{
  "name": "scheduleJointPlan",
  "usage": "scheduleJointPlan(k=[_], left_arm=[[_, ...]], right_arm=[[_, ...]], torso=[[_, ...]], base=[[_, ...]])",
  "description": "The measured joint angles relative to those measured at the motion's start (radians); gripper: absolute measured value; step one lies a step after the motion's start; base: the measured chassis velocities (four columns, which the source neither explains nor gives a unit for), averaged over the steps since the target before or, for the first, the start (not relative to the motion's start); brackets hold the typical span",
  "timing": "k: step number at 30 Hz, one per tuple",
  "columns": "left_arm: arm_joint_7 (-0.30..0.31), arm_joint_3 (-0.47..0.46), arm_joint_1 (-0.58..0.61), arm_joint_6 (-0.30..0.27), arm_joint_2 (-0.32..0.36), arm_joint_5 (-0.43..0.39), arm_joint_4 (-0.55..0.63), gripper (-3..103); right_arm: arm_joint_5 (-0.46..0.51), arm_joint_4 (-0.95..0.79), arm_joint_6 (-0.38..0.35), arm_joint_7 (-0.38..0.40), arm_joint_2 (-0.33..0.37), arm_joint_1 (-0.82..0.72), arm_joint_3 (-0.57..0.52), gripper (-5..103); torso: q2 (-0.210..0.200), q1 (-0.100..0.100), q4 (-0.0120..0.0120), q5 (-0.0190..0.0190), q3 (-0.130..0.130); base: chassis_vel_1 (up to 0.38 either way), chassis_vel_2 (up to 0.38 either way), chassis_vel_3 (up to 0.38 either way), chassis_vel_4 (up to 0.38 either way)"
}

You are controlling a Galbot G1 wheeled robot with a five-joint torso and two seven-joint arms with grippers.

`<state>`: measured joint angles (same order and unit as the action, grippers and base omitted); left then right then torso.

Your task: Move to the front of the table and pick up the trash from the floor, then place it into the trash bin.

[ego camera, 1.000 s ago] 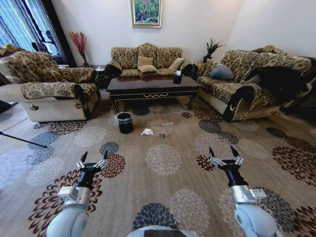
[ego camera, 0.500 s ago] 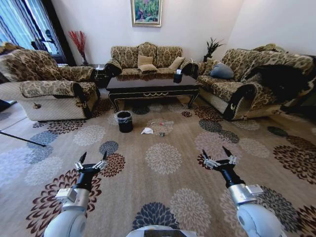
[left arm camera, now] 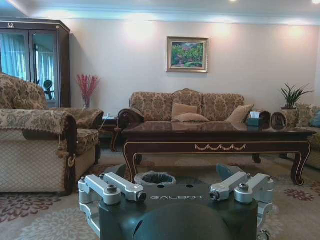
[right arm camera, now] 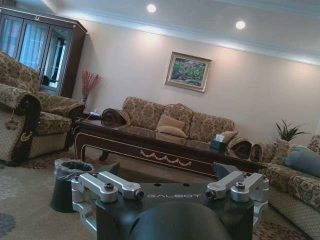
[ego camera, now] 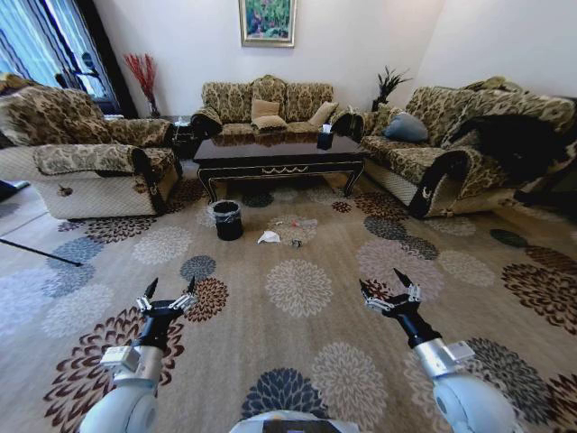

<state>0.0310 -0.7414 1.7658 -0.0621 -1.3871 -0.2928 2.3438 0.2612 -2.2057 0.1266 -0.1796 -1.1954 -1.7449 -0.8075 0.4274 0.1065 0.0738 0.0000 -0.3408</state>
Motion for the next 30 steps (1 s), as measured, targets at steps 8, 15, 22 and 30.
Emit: scheduleJointPlan(k=[8,15,22,30], left_arm=[[0.0,-0.005,0.003,0.003,-0.002,0.003,-0.002,100],[0.0,-0.007,0.007,0.003,-0.002,0.003,-0.002,100],[0.0,-0.017,0.007,0.003,-0.003,0.001,-0.001,100],[0.0,-0.013,0.012,0.006,-0.015,0.009,0.0,100]], right_arm=[[0.0,0.02,0.016,0.007,-0.004,0.016,0.008,100],[0.025,0.031,0.024,0.065,-0.012,0.022,0.015,100],[0.019,0.038,0.024,0.085,-0.02,0.022,0.015,100],[0.088,0.032,0.049,0.13,-0.029,0.032,0.022,100]], torso=[[-0.029,-0.01,0.0,0.0,0.019],[-0.058,-0.02,0.0,0.0,0.038],[-0.087,-0.03,0.0,0.0,0.057],[-0.116,-0.04,0.0,0.0,0.076]], base=[[0.0,0.0,0.0,0.0],[0.0,0.0,0.0,0.0],[0.0,0.0,0.0,0.0],[0.0,0.0,0.0,0.0]])
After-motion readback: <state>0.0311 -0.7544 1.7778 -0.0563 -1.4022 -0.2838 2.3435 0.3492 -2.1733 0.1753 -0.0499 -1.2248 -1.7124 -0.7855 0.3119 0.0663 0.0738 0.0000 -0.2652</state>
